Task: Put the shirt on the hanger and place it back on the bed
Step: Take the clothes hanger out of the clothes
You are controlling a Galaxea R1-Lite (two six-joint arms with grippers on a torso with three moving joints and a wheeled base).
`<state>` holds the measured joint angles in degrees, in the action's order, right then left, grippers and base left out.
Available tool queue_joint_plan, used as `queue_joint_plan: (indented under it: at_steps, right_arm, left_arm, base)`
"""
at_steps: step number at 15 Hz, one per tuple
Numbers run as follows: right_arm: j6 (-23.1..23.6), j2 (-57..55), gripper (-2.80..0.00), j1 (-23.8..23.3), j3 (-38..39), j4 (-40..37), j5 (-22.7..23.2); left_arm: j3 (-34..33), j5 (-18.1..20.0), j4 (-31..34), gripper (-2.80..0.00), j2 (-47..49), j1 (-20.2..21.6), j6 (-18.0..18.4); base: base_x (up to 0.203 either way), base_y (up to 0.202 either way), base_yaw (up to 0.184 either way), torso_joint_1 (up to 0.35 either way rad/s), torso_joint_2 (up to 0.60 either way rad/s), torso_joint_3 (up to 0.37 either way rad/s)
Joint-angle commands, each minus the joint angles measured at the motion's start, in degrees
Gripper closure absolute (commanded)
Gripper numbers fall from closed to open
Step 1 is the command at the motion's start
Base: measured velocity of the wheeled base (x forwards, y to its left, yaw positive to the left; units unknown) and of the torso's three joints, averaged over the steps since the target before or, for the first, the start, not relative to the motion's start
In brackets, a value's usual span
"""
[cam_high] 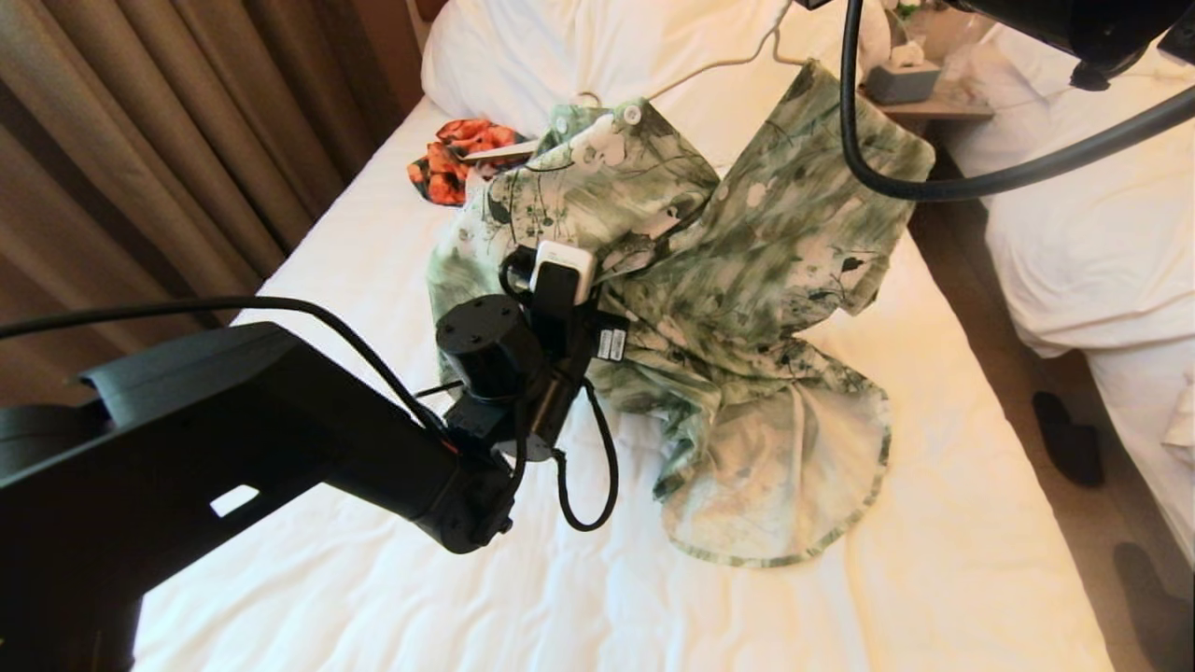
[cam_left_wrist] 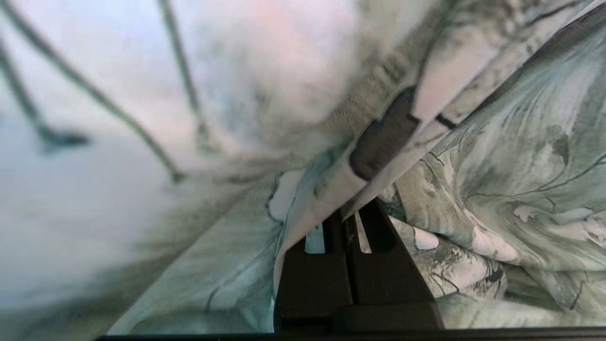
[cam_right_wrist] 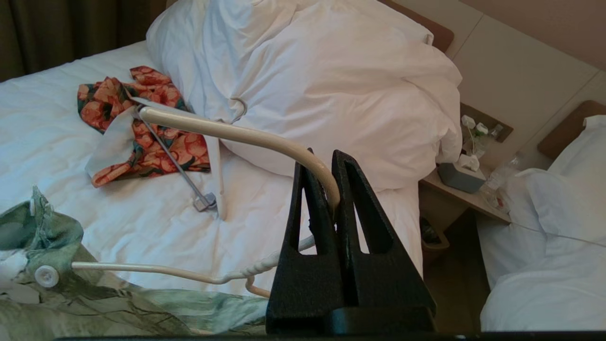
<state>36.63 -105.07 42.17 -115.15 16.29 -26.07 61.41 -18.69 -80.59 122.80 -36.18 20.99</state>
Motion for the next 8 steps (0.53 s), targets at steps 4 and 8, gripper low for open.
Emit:
queue_joint_plan:
  at_steps: [4, 8]
  right_arm:
    - [0.1, -0.3, 0.00, -0.9, 0.0, 0.3, -0.1]
    - [0.1, -0.3, 0.00, -1.1, 0.0, 0.4, -0.1]
  left_arm:
    - [-2.1, -0.2, -0.3, 0.00, -1.6, -1.7, 0.2]
    - [-4.4, -0.9, 0.2, 0.00, -4.1, -5.4, 0.9]
  base:
    - [0.000, 0.000, 0.000, 0.000, 0.00, 0.000]
    - [0.000, 0.000, 0.000, 0.000, 0.00, 0.000]
